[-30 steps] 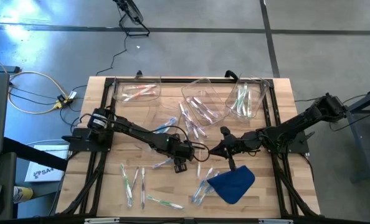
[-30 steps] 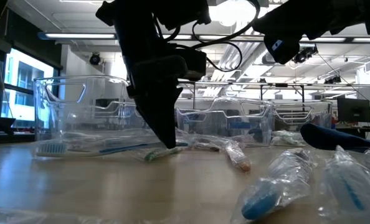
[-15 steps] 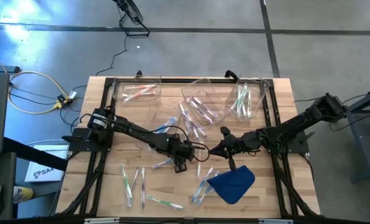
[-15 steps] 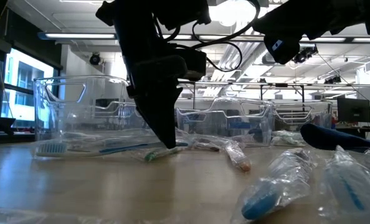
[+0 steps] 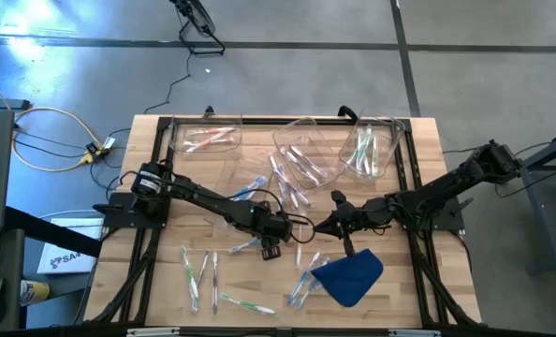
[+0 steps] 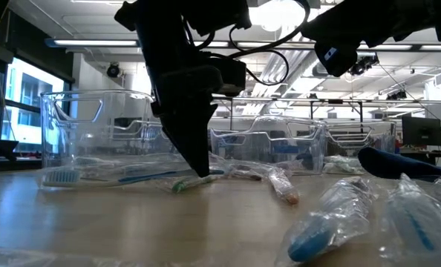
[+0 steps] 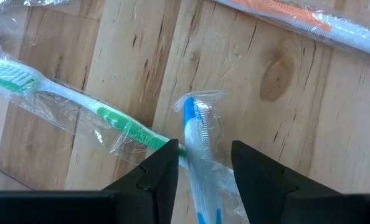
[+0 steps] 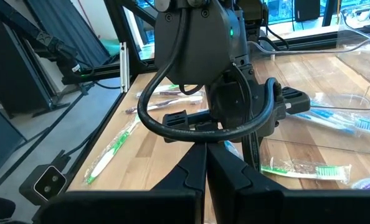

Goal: Pick & Place Toothbrushes
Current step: Put the blue toothbrush into the bottom transparent bin

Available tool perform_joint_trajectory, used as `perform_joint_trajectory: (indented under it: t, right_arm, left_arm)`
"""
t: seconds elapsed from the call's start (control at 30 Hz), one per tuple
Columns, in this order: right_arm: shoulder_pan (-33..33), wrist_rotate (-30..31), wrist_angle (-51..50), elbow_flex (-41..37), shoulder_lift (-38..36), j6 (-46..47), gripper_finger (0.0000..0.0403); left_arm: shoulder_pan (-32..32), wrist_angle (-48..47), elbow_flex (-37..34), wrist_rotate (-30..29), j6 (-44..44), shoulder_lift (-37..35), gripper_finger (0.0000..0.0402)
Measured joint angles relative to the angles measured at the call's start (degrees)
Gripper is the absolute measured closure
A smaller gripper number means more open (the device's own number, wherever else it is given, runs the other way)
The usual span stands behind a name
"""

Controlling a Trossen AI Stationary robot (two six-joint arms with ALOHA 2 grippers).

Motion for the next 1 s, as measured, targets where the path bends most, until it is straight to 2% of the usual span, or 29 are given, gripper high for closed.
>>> perform_joint_trajectory:
  t: [0.63, 1.0]
  right_arm:
    - [-0.01, 0.00, 0.00, 0.00, 0.00, 0.02, 0.0399]
    - [0.00, -0.02, 0.02, 0.00, 0.00, 0.02, 0.0399]
  left_arm:
    - [0.00, 0.02, 0.00, 0.12, 0.01, 0.04, 0.0263]
    - [0.02, 0.21, -0.04, 0.33, 1.09, 0.07, 0.0356]
